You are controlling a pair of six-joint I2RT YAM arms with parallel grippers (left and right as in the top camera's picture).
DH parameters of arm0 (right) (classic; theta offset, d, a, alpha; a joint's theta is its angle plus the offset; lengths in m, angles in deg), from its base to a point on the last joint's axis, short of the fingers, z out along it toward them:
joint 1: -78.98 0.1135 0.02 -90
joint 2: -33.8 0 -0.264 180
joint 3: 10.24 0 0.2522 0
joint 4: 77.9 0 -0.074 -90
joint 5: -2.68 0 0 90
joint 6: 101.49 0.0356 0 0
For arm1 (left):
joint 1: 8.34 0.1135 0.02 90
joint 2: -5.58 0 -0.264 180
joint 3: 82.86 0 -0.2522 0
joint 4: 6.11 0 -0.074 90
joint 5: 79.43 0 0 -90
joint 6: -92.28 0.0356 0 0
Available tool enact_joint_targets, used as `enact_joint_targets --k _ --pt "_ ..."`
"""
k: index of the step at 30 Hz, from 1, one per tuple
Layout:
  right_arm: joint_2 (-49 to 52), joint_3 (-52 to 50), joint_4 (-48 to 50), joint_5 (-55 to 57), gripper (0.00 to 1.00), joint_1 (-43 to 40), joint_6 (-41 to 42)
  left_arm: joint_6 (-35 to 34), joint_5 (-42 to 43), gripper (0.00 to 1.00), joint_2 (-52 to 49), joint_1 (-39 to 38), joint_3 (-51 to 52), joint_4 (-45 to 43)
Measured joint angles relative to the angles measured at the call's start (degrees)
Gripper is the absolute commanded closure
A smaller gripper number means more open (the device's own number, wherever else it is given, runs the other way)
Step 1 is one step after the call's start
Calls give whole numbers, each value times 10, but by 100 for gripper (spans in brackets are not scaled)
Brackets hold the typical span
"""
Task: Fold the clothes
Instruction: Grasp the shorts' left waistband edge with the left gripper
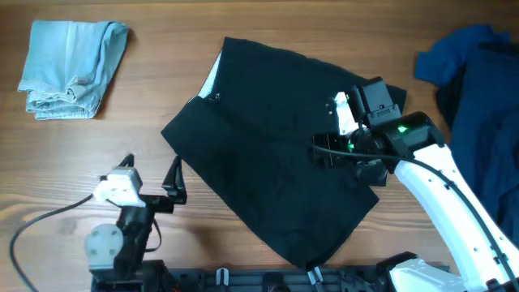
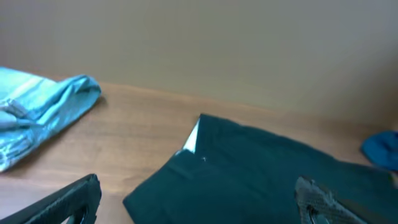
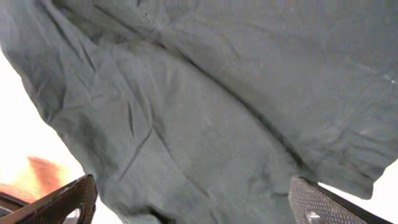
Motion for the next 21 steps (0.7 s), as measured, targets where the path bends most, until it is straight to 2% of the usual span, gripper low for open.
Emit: enact_joint_targets --k 3,8,12,17,18,19,21 --pt "0 0 7 0 1 0 0 0 5 0 -54 0 -87 97" --pt "0 0 14 1 1 0 0 -2 21 0 -178 0 -218 199" --pt "0 0 28 2 1 0 0 -2 36 1 -252 -14 -278 215" --pt "0 0 47 2 1 0 0 -2 43 0 -323 -71 -280 189" --pt "0 0 51 2 2 0 0 -2 45 7 -337 -87 -280 176" --pt "0 0 54 2 2 -1 0 0 46 20 -355 -108 -280 156" --pt "0 0 55 2 2 -5 0 7 46 25 -373 -133 -280 132"
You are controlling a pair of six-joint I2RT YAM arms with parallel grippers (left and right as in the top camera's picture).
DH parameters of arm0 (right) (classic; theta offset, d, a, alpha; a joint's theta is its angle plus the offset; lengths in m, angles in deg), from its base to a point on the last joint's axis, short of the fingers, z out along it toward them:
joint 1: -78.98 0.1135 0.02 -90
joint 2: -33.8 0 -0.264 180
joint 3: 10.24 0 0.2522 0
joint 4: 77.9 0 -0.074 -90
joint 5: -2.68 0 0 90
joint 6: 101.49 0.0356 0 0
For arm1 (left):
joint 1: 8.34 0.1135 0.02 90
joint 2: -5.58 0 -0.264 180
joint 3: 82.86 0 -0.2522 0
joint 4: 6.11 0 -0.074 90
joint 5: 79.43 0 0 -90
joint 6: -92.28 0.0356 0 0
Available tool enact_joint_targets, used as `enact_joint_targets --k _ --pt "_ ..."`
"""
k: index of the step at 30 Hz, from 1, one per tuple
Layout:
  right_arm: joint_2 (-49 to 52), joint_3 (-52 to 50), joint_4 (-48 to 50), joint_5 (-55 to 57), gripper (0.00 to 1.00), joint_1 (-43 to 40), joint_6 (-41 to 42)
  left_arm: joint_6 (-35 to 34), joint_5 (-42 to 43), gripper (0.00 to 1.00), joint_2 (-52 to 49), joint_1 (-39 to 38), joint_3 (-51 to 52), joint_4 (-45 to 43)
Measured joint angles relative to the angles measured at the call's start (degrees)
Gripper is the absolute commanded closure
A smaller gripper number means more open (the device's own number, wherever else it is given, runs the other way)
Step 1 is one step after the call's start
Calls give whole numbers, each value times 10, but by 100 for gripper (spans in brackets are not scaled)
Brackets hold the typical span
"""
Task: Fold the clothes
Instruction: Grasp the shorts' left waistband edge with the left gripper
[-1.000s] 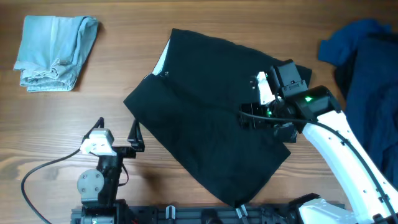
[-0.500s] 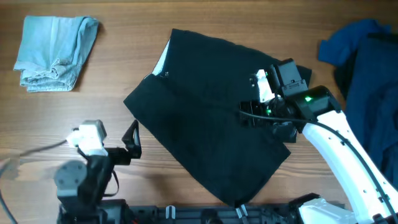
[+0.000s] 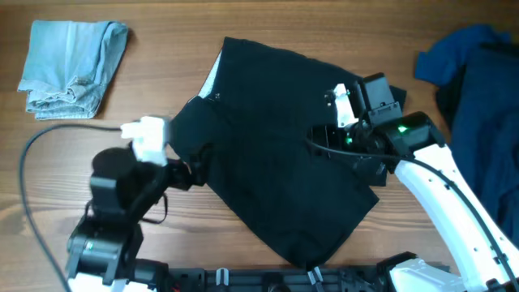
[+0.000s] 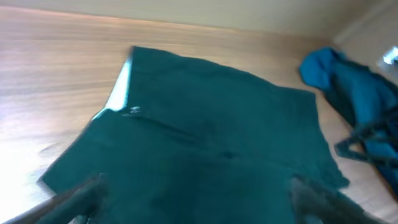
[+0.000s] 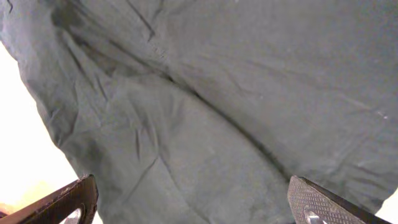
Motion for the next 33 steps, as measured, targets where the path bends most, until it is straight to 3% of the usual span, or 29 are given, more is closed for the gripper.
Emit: enact_joint_targets --k 4,5,6,7,12,19,26,33 --pt "5 0 0 0 3 -21 -5 30 -2 37 -55 -53 0 -19" --pt "8 0 0 0 4 -27 -7 34 -7 72 -68 -59 0 -16" --pt "11 0 1 0 5 -31 -9 36 -9 91 -79 -63 0 -11" --pt "18 0 1 0 5 -38 -11 39 -16 96 -101 -65 0 -4" --pt "44 0 21 2 7 -57 -28 44 -53 95 -186 -67 0 -6" --pt "50 0 37 5 8 -58 -40 0 -183 93 -297 -67 0 -42" --pt "50 0 41 5 8 -58 -40 -17 -212 92 -419 -59 0 -125" --pt "50 0 41 5 8 -58 -41 -53 -215 89 -490 -10 0 -147"
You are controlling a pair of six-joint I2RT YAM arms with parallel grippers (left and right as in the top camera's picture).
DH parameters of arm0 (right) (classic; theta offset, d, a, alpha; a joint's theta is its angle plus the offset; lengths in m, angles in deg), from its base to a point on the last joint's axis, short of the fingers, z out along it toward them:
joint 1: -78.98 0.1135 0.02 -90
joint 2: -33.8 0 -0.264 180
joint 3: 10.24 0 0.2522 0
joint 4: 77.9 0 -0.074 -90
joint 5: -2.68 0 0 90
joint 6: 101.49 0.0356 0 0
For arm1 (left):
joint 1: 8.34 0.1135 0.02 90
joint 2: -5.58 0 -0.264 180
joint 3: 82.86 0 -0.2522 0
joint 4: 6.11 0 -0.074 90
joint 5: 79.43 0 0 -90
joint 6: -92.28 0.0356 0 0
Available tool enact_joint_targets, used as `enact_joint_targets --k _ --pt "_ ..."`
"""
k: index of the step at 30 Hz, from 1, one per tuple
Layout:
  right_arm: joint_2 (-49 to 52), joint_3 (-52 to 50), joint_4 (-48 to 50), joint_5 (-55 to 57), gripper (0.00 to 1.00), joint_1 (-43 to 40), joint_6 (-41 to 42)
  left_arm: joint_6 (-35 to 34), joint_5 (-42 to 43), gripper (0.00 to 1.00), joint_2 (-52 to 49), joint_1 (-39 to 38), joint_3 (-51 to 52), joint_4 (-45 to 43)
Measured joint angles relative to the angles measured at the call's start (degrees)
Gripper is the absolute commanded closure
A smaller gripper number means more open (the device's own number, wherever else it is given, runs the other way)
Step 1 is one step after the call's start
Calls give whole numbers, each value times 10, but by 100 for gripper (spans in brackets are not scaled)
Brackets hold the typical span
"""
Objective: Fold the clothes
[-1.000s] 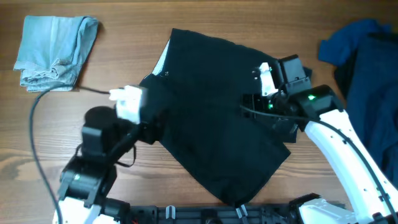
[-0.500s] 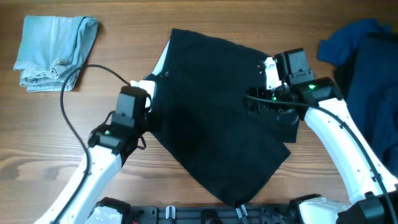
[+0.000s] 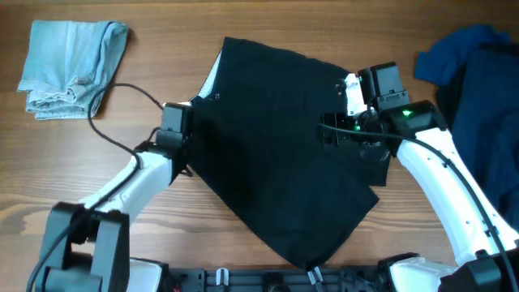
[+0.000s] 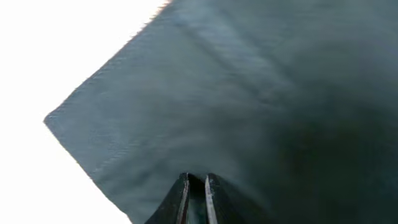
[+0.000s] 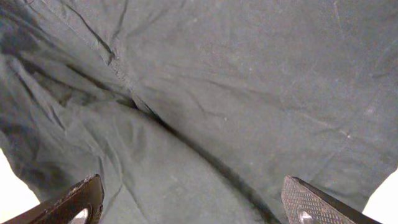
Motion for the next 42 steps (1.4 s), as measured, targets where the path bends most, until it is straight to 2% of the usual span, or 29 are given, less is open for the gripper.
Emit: enact_joint_targets --k 5,9,13,18,28,30,32,33,42 --pt "0 0 2 0 8 0 0 -8 0 85 -26 17 0 -12" --pt "0 0 2 0 8 0 0 -14 10 93 -50 18 -2 -41" --pt "0 0 2 0 8 0 0 -15 34 87 -50 19 -5 -42" --pt "0 0 2 0 7 0 0 -17 50 86 -36 19 -5 -15" --pt "0 0 7 0 4 0 -15 -141 48 85 -18 61 -19 133" --pt "0 0 9 0 4 0 -15 -150 61 87 -17 69 -22 153" --pt "2 0 11 0 4 0 -15 -153 70 95 -17 75 -25 180" --pt "3 0 11 0 4 0 -15 -155 72 96 -16 76 -26 193" --pt "45 0 39 0 4 0 -15 -158 104 96 -13 79 -28 283"
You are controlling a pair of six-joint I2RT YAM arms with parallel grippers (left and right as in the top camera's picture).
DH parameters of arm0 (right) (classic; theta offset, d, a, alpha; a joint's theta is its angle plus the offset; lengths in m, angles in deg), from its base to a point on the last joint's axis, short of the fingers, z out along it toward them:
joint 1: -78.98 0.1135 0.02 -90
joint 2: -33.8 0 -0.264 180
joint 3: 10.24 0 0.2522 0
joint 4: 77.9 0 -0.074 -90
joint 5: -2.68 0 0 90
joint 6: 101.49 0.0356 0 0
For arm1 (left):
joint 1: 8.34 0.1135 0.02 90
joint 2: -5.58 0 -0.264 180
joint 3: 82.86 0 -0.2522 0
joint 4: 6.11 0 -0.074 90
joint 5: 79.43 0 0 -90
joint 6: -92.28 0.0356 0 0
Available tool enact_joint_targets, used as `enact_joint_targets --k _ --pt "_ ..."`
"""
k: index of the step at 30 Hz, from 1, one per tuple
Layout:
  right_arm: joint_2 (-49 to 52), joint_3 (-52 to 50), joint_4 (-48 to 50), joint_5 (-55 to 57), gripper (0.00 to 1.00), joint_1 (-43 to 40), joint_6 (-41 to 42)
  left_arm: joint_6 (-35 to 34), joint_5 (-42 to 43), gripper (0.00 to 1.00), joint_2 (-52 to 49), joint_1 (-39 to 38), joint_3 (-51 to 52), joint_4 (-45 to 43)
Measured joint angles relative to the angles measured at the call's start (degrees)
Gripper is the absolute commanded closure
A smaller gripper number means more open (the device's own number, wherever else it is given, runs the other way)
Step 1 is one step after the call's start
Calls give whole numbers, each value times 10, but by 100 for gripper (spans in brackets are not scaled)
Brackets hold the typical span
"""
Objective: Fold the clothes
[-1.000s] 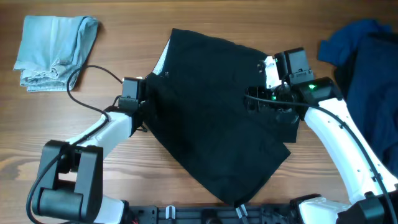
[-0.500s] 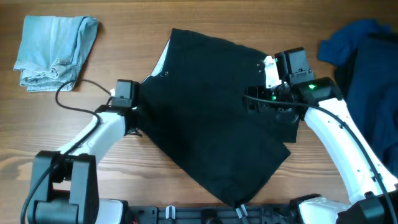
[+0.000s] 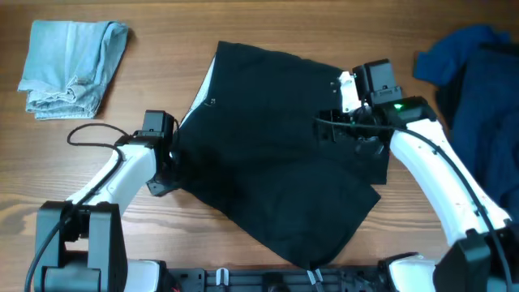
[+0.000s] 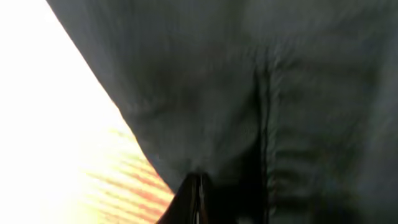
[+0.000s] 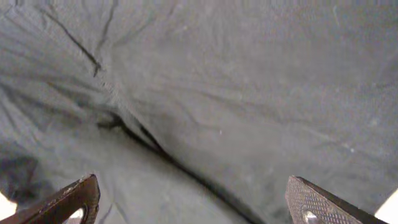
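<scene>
A black garment (image 3: 276,146) lies spread across the middle of the table. My left gripper (image 3: 162,174) is at its left corner. In the left wrist view the left gripper (image 4: 198,186) has its fingers pressed together on the hem of the garment (image 4: 249,93), beside a stitched seam. My right gripper (image 3: 345,134) hovers over the garment's right part. From the right wrist, that gripper (image 5: 199,205) stands wide open above creased black cloth (image 5: 236,81), holding nothing.
A folded light blue cloth (image 3: 69,61) lies at the far left corner. A heap of dark blue clothes (image 3: 478,97) fills the right edge. Bare wooden table (image 3: 97,162) shows around the left arm.
My left gripper has moved from the garment's upper left edge down to its left corner, shut at the hem. The garment's left side has shifted slightly. The right gripper is still open over the cloth.
At first my left gripper was open near the front edge, off the garment. Then it was raised toward the cloth, then shut over the garment's left edge, and now it pinches the left corner. The right gripper stayed open over the right part throughout, drifting slightly farther back.
</scene>
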Motion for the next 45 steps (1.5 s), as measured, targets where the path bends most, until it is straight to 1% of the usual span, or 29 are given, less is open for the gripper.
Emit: enact_joint_targets --k 3,6,7,9,10,11,12,13,14,16,17,18,19,20,21,22,23,26,29,34,41,45 --pt "28 0 30 1 8 0 0 0 33 93 2 2 0 2" --pt "49 0 45 2 11 -1 6 5 89 89 11 2 -17 23" --pt "53 0 47 2 12 -2 9 10 103 82 19 1 -33 31" --pt "54 1 42 2 14 -7 20 30 122 52 37 -3 -80 42" --pt "54 3 34 2 16 -14 27 41 130 44 48 -7 -112 40" --pt "54 7 24 2 18 -24 37 57 136 43 60 -14 -151 31" --pt "54 12 14 2 19 -34 43 75 139 37 71 -19 -179 21" --pt "54 15 6 3 21 -44 47 87 141 37 77 -23 -198 7" --pt "54 20 -4 4 23 -62 54 105 143 46 83 -28 -214 -24" --pt "54 23 -13 4 27 -91 61 129 144 53 83 -32 -226 -73" --pt "54 25 -23 4 30 -113 65 142 145 64 78 -34 -226 -102" --pt "54 25 -26 4 42 -134 65 150 145 75 68 -36 -226 -129" --pt "55 25 -29 4 56 -155 62 156 145 80 50 -40 -226 -157" --pt "55 25 -29 4 67 -170 63 158 145 85 32 -44 -226 -173" --pt "56 25 -29 5 80 -180 60 165 145 91 12 -48 -226 -200" --pt "56 25 -29 5 87 -193 59 164 145 94 -9 -52 -226 -224" --pt "58 25 -28 6 90 -205 56 165 144 96 -24 -55 -226 -242" --pt "74 25 -21 6 95 -218 52 170 145 96 -100 -67 -226 -309" --pt "104 26 2 6 96 -218 51 170 145 96 -152 -78 -226 -361" --pt "156 26 35 9 96 -218 51 175 144 96 -216 -87 -226 -415" --pt "210 26 40 33 96 -218 52 190 112 96 -270 -87 -226 -430" --pt "234 28 56 50 96 -218 52 192 93 96 -284 -87 -226 -459"
